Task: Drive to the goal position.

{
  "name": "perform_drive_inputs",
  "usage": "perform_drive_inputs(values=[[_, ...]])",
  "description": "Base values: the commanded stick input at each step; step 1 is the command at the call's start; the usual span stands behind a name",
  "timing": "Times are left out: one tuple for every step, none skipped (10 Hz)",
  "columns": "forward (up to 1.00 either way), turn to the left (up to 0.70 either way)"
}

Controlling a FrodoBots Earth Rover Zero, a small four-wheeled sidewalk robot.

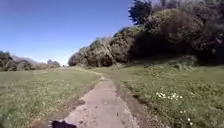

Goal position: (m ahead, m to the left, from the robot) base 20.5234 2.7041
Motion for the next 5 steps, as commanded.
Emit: perform_drive_inputs(values=[[0.50,0.00],[0.50,0.00],[0.50,0.00],[0.50,0.00],[0.50,0.00]])
